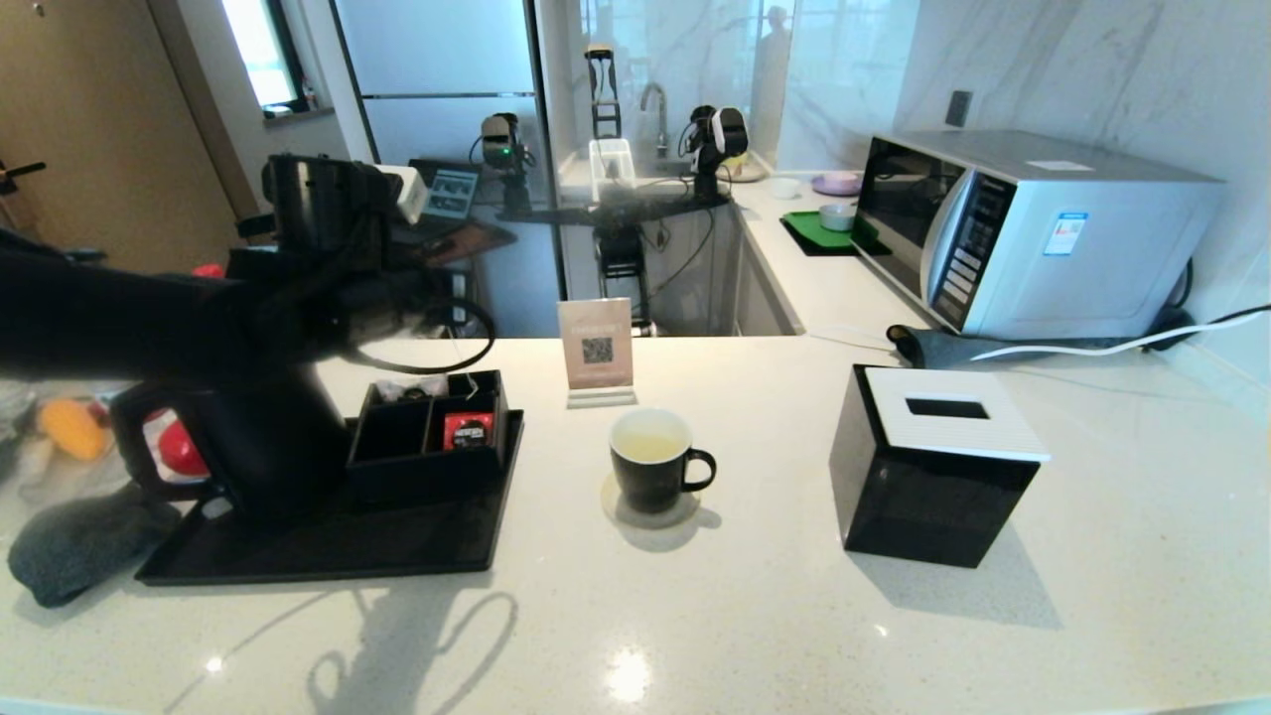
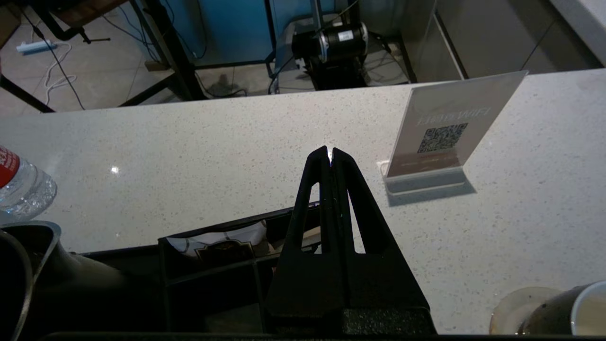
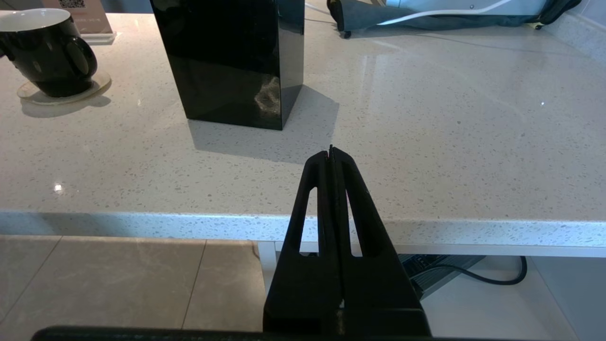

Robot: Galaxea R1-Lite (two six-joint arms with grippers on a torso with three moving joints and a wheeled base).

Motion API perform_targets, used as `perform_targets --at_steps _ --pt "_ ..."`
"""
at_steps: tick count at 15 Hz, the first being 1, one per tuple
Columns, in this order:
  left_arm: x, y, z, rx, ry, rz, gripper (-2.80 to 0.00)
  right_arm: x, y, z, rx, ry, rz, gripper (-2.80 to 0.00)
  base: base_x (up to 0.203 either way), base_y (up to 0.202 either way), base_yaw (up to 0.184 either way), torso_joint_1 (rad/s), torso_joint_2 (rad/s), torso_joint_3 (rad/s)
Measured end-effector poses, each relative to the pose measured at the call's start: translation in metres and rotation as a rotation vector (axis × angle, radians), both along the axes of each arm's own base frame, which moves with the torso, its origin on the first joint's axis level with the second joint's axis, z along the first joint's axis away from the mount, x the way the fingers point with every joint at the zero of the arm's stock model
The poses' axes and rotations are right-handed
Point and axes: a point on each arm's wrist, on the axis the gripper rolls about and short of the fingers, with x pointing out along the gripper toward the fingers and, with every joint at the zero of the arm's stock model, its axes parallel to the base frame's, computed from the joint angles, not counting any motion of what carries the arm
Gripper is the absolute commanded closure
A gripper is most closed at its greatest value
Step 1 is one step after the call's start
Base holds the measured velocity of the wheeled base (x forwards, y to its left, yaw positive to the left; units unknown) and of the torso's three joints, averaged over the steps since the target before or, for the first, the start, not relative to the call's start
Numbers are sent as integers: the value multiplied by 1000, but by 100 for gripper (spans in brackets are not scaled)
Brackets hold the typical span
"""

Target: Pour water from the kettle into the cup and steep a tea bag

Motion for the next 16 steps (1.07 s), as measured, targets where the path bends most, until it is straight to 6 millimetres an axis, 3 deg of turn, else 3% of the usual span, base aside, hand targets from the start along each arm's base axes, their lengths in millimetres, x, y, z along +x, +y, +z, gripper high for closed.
perform_targets --at_steps 7,16 --pt "-21 -2 27 -24 -70 -21 0 0 0 0 1 0 0 0 0 0 0 0 0 0" --pt "-46 -41 40 -59 -96 -147 0 0 0 0 0 0 0 0 0 0 0 0 0 0"
